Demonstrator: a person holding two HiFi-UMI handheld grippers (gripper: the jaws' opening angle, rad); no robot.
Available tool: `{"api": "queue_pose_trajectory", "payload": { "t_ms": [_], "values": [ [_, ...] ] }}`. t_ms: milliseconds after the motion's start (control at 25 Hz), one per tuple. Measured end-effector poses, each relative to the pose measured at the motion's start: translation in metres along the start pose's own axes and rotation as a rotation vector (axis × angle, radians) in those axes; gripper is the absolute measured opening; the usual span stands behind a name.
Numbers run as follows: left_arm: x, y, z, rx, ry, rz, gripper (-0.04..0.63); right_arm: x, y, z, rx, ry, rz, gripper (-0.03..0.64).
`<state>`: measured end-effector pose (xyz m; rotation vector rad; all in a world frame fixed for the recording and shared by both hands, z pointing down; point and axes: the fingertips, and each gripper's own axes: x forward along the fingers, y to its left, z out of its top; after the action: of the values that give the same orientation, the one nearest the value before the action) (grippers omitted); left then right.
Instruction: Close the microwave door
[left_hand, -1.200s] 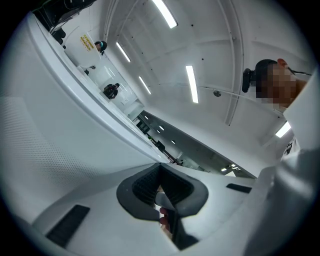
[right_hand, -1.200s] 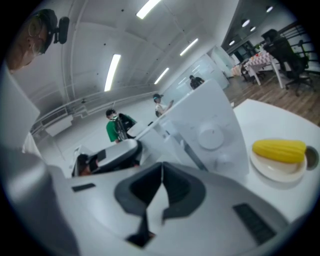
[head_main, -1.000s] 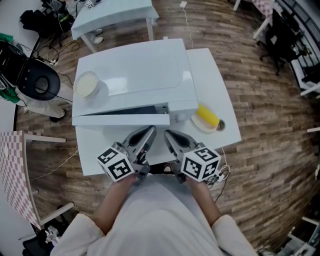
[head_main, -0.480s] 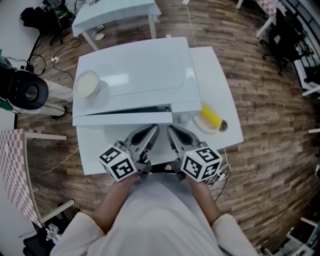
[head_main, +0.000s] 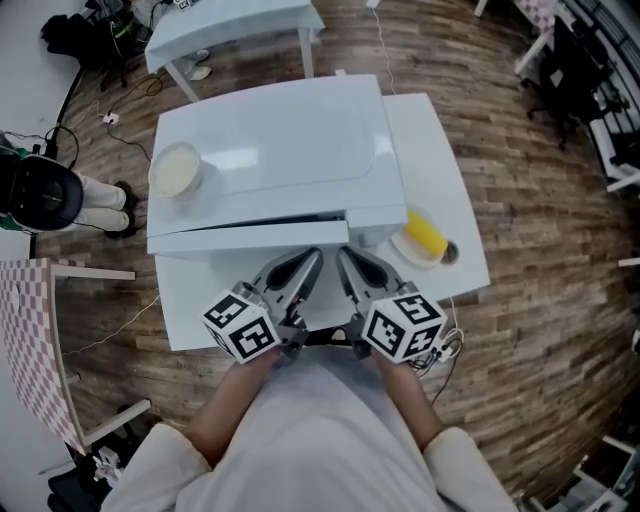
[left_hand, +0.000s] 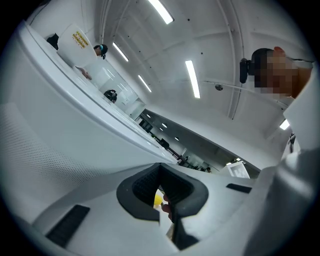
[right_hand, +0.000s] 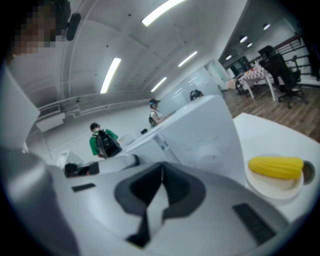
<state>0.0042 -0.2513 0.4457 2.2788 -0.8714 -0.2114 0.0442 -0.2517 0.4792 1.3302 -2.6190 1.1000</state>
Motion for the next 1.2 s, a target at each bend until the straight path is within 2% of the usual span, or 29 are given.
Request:
{"api": "queue_pose_trajectory", "payload": {
  "t_ms": [640, 1200],
  "values": [
    [-0.0003, -0.0018, -0.0077, -0.013, 0.023, -0.015, 0.018, 0.0016, 0.0002, 0.0015, 0.032, -0.029, -0.029, 0.023],
    [-0.0057, 0.0051, -0.0039, -0.021, 0.006, -0.005, 0.018, 0.0064, -0.0046, 0.0054, 0.05, -0.056, -0.044, 0.023]
  ]
}}
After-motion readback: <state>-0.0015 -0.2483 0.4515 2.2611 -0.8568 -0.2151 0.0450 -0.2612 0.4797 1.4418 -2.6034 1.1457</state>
